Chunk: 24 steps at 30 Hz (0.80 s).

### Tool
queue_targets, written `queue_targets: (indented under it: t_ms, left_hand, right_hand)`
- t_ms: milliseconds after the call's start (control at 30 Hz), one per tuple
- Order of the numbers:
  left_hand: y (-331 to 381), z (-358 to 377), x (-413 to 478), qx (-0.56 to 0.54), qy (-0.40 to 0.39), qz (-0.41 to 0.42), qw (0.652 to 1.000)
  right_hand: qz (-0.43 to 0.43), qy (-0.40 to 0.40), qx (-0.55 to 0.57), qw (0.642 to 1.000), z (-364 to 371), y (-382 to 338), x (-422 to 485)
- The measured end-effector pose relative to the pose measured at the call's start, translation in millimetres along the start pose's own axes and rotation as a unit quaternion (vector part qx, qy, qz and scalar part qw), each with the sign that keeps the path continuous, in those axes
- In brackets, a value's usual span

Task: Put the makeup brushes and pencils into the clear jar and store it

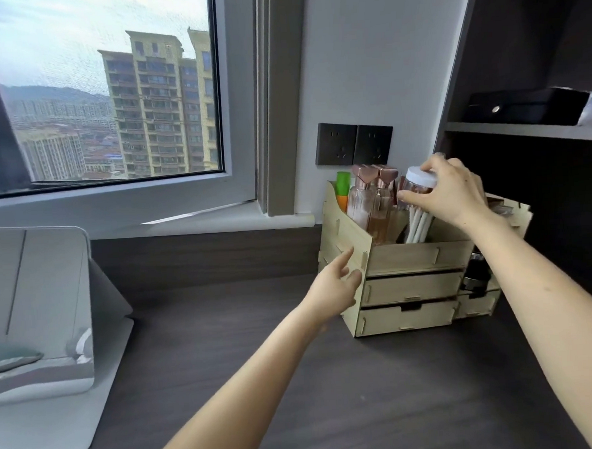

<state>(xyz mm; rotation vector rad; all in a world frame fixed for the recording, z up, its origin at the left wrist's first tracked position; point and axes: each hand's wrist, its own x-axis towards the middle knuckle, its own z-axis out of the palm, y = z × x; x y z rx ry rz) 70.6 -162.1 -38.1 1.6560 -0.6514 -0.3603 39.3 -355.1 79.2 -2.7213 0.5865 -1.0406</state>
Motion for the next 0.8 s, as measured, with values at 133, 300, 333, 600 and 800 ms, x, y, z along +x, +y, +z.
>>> queue_targets:
  t_ms: [133,300,333,600,800]
  left_hand:
    - [-4,12,4,-0.058,-0.038,-0.020,0.997]
    - [-4,19,7,-0.070,-0.050,-0.030,0.996]
    - [-4,20,7,-0.067,-0.050,-0.029,0.996]
    - [-4,16,5,-0.067,-0.051,-0.025,0.996]
    - [-3,-14,-8,-0.033,0.038,-0.001,0.999]
  right_hand:
    - [0.003,-0.018,0.002,1.000,6,-2,2]
    - [-0.002,-0.051,0.019,0.999,2,4,2]
    - [-0.003,-0.055,0.024,0.998,3,7,2]
    - [-0.020,-0.064,-0.025,0.997,1,6,-8]
    - [-0.114,0.129,0.016,0.985,-8,-29,-40]
